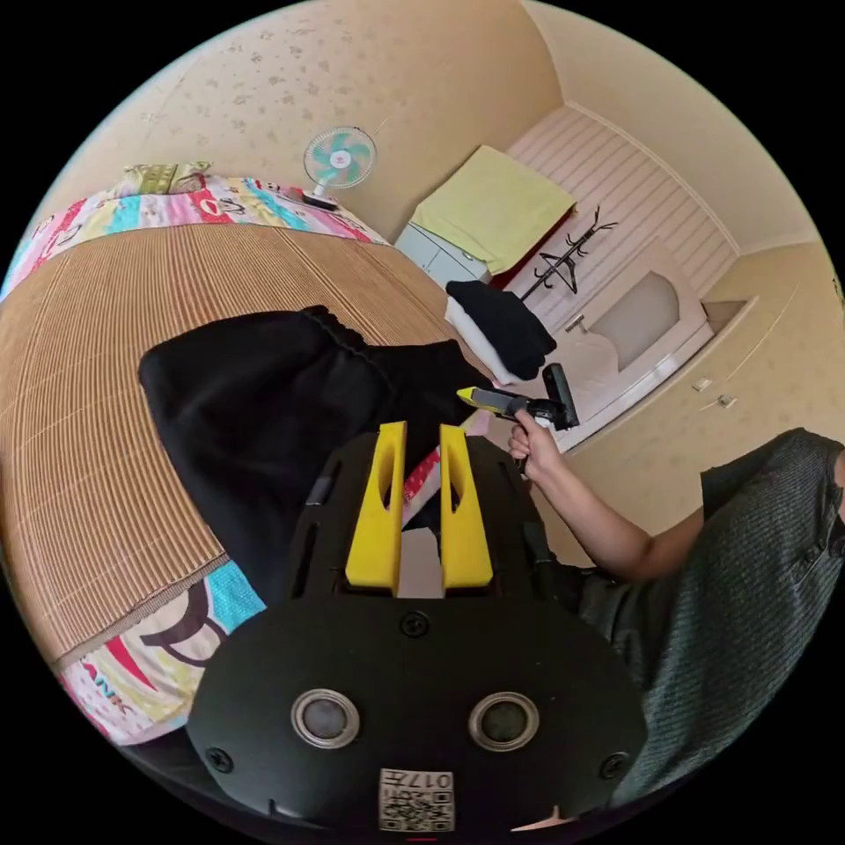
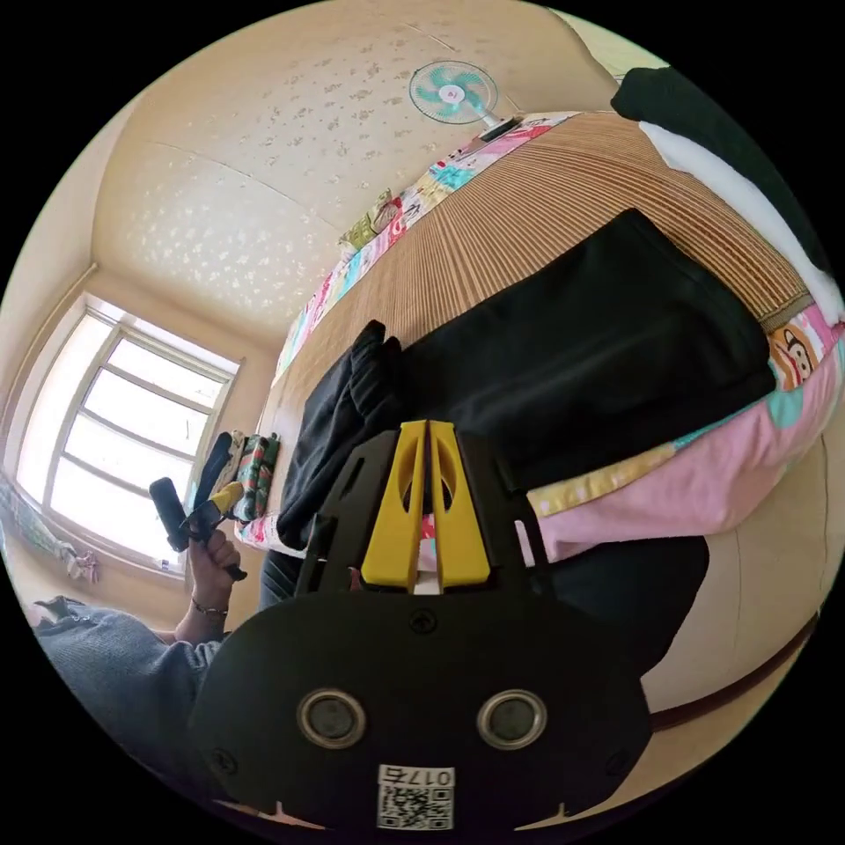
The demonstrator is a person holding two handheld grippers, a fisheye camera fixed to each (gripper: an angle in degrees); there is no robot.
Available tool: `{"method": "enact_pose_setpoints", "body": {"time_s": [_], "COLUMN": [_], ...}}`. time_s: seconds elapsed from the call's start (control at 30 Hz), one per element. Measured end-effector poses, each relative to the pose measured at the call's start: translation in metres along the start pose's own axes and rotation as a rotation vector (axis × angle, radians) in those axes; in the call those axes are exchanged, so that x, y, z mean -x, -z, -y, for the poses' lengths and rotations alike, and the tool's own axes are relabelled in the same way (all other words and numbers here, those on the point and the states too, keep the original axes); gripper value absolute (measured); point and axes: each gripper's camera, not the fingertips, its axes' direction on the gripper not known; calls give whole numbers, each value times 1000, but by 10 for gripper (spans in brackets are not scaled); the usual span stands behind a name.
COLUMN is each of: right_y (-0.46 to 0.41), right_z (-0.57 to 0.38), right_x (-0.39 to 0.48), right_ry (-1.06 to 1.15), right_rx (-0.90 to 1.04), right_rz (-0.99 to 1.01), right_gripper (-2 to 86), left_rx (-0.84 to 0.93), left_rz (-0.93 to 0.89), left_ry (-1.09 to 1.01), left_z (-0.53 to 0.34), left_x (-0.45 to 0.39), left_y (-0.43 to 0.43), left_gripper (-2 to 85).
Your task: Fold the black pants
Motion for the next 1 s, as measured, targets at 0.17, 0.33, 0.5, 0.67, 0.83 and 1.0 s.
{"method": "enact_pose_setpoints", "body": {"time_s": [0.17,0.33,0.5,0.67,0.83,1.0], "right_y": [-68,-107,-43,-35,-28,-53], "right_z": [44,79,69,23,3,10], "right_x": [0,9,71,30,1,62], "right_ry": [-30,5,261,71,-6,248], "right_rx": [172,299,231,269,184,-21], "right_rz": [72,-62,99,-154,-225,-473], "right_gripper": [165,102,37,23,14,6], "left_rx": [41,51,23,0,67,103], "left_rz": [80,77,14,-116,-191,-357], "left_ry": [339,447,525,579,630,646], "left_z": [-29,-54,-72,-85,-90,-96], "left_x": [81,114,144,175,199,222], "left_y": [9,4,1,-8,-14,-16], "left_gripper": [130,141,158,125,83,27]}}
